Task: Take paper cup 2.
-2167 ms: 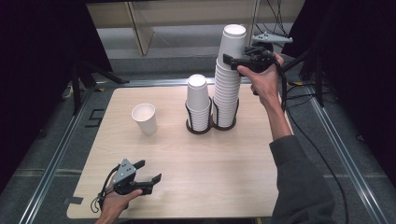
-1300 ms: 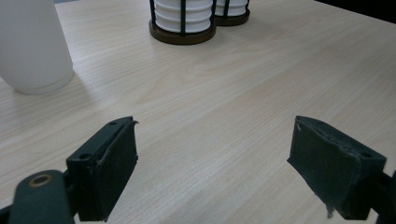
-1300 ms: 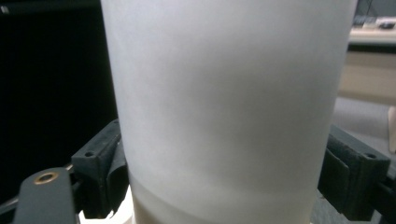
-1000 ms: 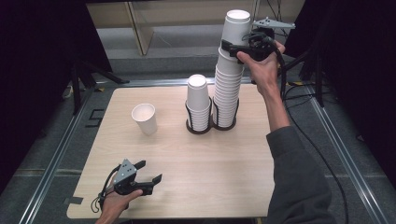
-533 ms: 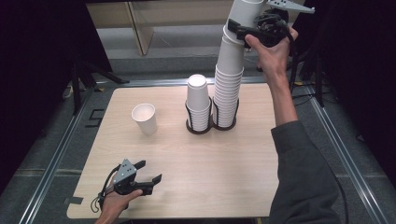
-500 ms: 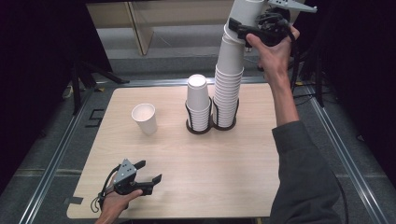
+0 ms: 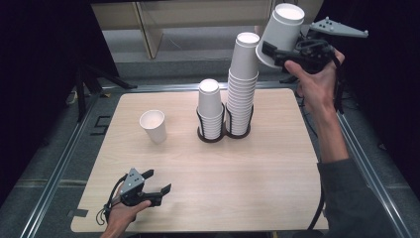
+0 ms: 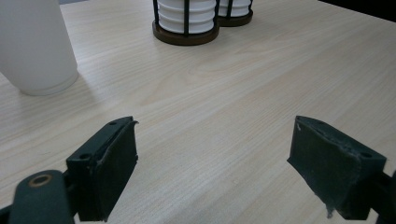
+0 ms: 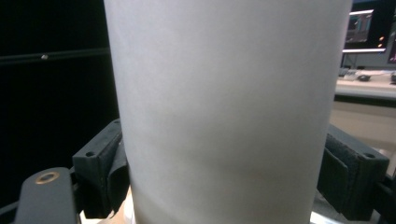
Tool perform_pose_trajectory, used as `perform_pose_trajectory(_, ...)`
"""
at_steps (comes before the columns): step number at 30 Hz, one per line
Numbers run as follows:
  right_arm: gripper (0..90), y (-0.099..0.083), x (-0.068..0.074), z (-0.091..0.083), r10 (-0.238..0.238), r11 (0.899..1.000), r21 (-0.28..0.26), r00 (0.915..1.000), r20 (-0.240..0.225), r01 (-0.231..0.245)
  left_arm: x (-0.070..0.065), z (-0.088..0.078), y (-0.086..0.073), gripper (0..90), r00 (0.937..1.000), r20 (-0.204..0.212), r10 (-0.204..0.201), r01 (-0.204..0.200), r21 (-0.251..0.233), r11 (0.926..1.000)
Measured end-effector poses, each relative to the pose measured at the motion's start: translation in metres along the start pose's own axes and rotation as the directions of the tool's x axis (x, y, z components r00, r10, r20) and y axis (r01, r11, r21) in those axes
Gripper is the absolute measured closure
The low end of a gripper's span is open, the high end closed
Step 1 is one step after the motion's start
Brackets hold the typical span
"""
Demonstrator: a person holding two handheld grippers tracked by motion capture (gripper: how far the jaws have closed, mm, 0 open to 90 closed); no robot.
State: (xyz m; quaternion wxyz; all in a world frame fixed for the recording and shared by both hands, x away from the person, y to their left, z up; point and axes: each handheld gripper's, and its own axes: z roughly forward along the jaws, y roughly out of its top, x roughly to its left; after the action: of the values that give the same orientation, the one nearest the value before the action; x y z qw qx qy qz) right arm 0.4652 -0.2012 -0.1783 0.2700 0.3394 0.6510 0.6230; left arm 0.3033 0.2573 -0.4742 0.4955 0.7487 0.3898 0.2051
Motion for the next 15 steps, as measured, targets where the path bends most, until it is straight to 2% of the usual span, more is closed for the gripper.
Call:
perform_pose_trajectory(3,16.3,-0.012,0.003,-0.012,0.012,1.000,0.002,0.9998,-0.016,-0.012,0.000,0.000,0.000,14.4,1.0000,-0.004,0.002,-0.002,0.003,1.0000)
perform_pose_trajectory(7,16.3,-0.031,0.012,-0.024,0.005,1.000,0.017,0.9995,-0.032,-0.005,0.001,0.000,0.001,14.4,1.0000,-0.010,0.000,0.000,-0.004,1.0000)
perform_pose_trajectory(11,16.3,-0.053,0.023,-0.030,-0.001,0.999,0.033,0.9981,-0.061,0.003,-0.001,0.001,0.001,14.4,0.9998,-0.021,0.003,-0.003,-0.007,1.0000)
perform_pose_trajectory(12,16.4,-0.058,0.026,-0.030,0.012,0.999,0.039,0.9971,-0.076,-0.009,-0.002,0.002,0.001,14.4,0.9999,-0.013,-0.005,0.005,-0.025,0.9997)
perform_pose_trajectory(13,16.3,-0.064,0.029,-0.031,0.002,0.999,0.044,0.9966,-0.082,0.002,-0.002,0.002,0.001,14.4,0.9999,-0.012,0.000,0.000,-0.023,0.9997)
perform_pose_trajectory(15,16.3,-0.075,0.035,-0.030,0.013,0.998,0.056,0.9955,-0.094,-0.008,-0.003,0.003,0.002,14.4,0.9999,-0.014,0.006,-0.006,-0.026,0.9996)
